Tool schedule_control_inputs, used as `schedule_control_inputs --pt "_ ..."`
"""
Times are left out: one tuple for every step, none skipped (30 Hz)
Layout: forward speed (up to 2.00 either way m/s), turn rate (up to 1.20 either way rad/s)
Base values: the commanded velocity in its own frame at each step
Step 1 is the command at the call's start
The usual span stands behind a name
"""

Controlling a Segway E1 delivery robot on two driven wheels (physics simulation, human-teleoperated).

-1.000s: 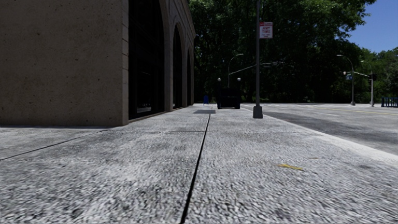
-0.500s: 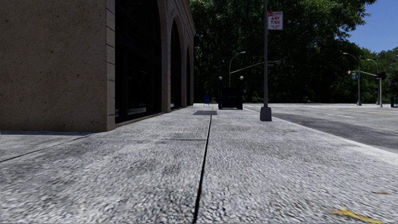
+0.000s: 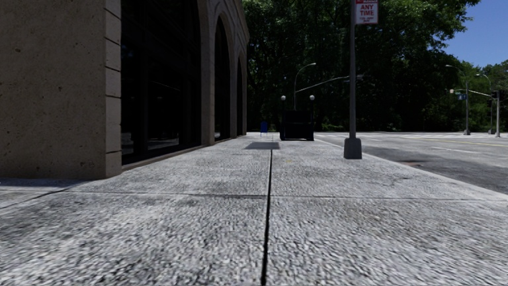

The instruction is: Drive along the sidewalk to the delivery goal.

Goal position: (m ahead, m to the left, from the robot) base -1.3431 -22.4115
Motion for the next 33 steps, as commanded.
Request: schedule_control_inputs --pt "2.0 0.0" --pt "2.0 0.0" --pt "2.0 0.0" --pt "2.0 0.0" --pt "2.0 0.0" --pt "2.0 0.0" --pt "2.0 0.0" --pt "2.0 0.0" --pt "2.0 0.0" --pt "2.0 0.0" --pt "2.0 0.0" --pt "2.0 0.0" --pt "2.0 0.0" --pt "2.0 0.0" --pt "2.0 0.0" --pt "2.0 0.0" --pt "2.0 0.0" --pt "2.0 0.0" --pt "2.0 0.0" --pt "2.0 0.0" --pt "2.0 0.0" --pt "2.0 0.0" --pt "2.0 0.0" --pt "2.0 0.0" --pt "2.0 0.0" --pt "2.0 0.0" --pt "2.0 0.0" --pt "2.0 0.0" --pt "2.0 0.0" --pt "2.0 0.0" --pt "2.0 0.0" --pt "2.0 0.0" --pt "2.0 0.0"
